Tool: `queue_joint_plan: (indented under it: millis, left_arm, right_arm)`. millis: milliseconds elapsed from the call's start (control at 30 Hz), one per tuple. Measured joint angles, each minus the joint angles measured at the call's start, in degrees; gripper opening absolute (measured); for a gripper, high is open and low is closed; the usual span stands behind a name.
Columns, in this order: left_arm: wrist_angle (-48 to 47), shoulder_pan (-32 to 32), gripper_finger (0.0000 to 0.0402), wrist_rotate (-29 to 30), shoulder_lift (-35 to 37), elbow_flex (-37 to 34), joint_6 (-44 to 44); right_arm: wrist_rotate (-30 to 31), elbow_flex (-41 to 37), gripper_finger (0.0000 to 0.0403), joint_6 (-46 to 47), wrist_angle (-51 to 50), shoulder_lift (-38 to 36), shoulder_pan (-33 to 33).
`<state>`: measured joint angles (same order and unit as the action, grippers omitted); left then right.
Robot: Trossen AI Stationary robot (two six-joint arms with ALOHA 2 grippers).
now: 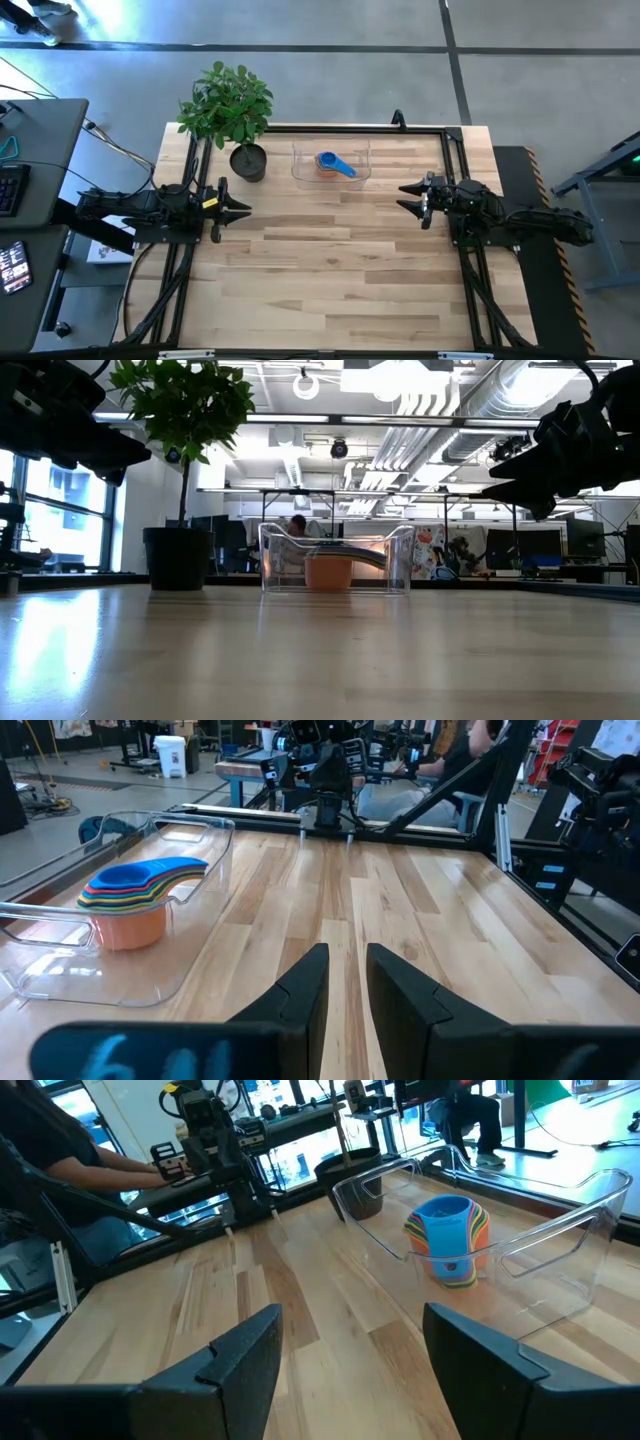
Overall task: Nest measuring cups in basket
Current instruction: Return to Home Position
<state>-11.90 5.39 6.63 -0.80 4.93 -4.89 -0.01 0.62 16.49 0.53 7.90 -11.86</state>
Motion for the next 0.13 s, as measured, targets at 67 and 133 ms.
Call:
queue_joint_plan:
  millis: [67, 133]
  left_arm:
    - [0.00, 0.00, 0.0062, -0.01, 0.02, 0.00, 0.00]
    - [0.00, 0.00, 0.0062, 0.01, 0.02, 0.00, 0.00]
  right_arm:
    - [0.00, 0.00, 0.0234, 0.00, -0.01, 0.02, 0.00]
    - [0.00, 0.00, 0.0234, 0.00, -0.01, 0.00, 0.00]
